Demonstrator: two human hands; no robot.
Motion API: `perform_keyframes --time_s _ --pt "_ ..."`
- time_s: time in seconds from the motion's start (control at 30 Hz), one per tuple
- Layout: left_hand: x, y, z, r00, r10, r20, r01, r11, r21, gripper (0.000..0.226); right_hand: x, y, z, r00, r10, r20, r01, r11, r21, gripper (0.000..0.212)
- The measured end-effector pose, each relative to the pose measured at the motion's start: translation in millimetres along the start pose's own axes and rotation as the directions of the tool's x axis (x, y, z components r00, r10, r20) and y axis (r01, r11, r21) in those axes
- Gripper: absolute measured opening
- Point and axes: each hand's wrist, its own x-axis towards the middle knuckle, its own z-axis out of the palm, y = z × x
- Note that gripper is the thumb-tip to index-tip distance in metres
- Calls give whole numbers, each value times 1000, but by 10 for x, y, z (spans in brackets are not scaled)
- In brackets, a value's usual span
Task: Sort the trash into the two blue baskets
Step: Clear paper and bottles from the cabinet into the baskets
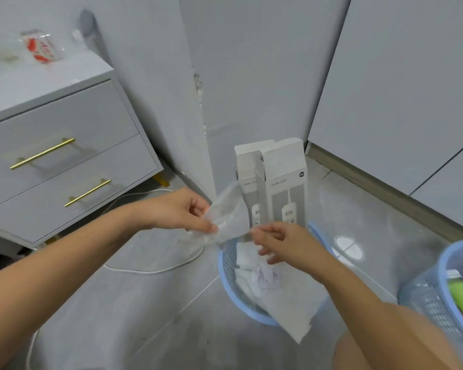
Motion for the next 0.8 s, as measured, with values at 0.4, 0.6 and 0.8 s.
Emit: perform_keyframes --time_s 0.4,0.6,0.8 --pt "52 -74 632 954 -40 299 38 999 13 27 -26 235 -159 994 -108 -21 110 970 217 15" --pt "361 -1129 93 907 -374 -195 379 925 -15 17 197 581 -279 989 35 -142 -108 826 -553 17" --pt "574 -2024 -223 711 -553 -434 582 810 -78 34 414 718 -273 963 248 -103 -238 611 -755 43"
